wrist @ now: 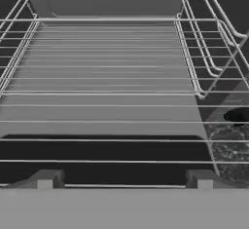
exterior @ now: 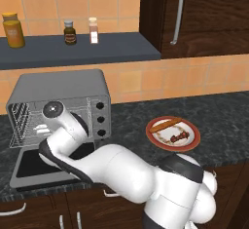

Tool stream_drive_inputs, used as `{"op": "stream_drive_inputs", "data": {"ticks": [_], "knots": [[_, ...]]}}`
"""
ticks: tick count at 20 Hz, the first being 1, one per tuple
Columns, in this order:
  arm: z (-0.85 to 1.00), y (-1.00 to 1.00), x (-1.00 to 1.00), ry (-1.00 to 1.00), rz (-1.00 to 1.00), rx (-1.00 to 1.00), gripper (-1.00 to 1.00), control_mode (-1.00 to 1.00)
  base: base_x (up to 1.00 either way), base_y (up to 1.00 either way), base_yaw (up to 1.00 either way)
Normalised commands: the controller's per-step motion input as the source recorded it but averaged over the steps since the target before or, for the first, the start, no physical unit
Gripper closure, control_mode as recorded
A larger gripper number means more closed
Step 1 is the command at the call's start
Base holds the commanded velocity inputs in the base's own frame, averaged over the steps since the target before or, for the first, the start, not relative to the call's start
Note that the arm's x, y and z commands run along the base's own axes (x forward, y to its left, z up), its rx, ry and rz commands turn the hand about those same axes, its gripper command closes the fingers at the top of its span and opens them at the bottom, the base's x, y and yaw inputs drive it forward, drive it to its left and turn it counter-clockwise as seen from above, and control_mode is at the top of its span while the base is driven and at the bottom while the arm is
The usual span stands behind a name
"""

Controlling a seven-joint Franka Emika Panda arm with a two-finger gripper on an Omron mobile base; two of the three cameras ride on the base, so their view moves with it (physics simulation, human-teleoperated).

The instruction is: Pick up the kebab skewer and baguette bread, and place them inside the toaster oven. Close the toaster oven door and start by setting the timer.

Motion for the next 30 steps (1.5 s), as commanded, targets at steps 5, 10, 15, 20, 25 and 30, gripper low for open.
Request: {"op": "stream_drive_inputs", "data": {"ticks": [5,10,15,20,25,30], "knots": [[-0.18,0.00,-0.42,0.08,0.00,-0.01,-1.00,-1.00,0.00,0.00,0.00],[0.39,-0.18,-0.48,0.02,-0.09,0.00,-1.00,-1.00,0.00,0.00,0.00],[0.22,-0.85,-0.08,0.14,-0.18,0.00,-1.00,-1.00,0.00,0.00,0.00],[0.14,-0.95,-0.08,0.17,-0.18,0.00,-1.00,-1.00,0.00,0.00,0.00],[0.10,-0.78,-0.05,0.19,-0.14,0.00,-1.00,-1.00,0.00,0.00,0.00],[0.00,-0.98,-0.20,0.13,-0.08,0.01,-1.00,-1.00,0.00,0.00,0.00]]}}
